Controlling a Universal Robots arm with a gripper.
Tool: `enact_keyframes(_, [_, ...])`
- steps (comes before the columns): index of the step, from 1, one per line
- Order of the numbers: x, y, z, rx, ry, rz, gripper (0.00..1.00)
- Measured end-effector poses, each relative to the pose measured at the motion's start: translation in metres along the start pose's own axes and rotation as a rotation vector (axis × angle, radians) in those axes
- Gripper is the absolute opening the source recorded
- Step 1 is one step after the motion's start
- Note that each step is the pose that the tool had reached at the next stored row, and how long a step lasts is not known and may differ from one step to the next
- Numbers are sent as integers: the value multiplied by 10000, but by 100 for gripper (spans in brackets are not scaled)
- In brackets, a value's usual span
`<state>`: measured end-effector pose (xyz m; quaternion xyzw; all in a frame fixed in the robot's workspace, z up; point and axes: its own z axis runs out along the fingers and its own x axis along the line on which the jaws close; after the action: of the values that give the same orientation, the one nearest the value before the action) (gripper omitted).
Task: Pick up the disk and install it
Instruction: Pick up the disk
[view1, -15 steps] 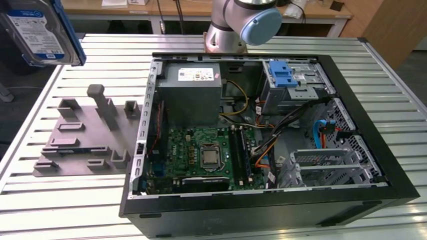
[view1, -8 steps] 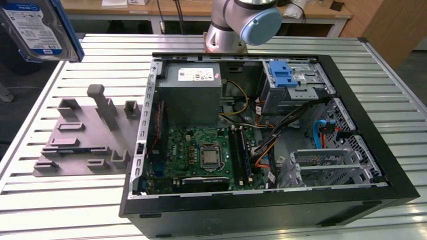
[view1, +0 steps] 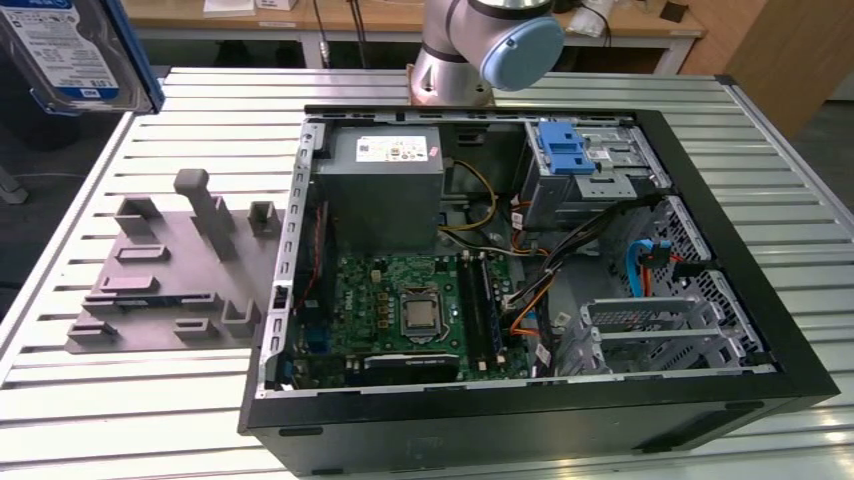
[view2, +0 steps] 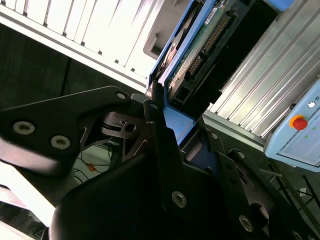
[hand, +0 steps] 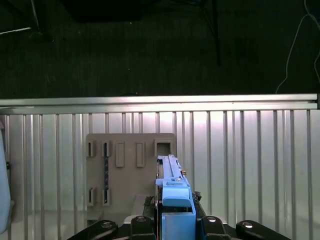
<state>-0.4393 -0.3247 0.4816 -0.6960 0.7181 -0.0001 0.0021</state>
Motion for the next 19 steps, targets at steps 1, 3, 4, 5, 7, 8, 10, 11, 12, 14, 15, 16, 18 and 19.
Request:
enact_keyframes(1, [13,0,-1,0,-18,1,36])
enact_keyframes(3, [56,-1,-1,0,-56,1,36])
enact_keyframes(4, [79,-2,-1,0,-68,2,36])
enact_keyframes(5, [105,-3,-2,-2,-76,2,36])
enact_keyframes(7, [154,-5,-1,-2,-84,1,36])
enact_keyframes(8, [177,-5,-1,-1,-85,1,36])
enact_keyframes(10, [201,-7,-1,-1,-85,1,36])
enact_keyframes(11, [205,-9,-1,-1,-86,2,36])
enact_keyframes(12, [208,-14,-1,-1,-86,1,36])
enact_keyframes(14, [210,-33,-1,-1,-86,1,36])
enact_keyframes(15, [210,-45,-1,-2,-86,1,36])
enact_keyframes(16, [210,-55,-1,-1,-86,1,36])
enact_keyframes(18, [209,-79,-1,-1,-85,1,36])
enact_keyframes(19, [209,-89,-1,-1,-86,1,36])
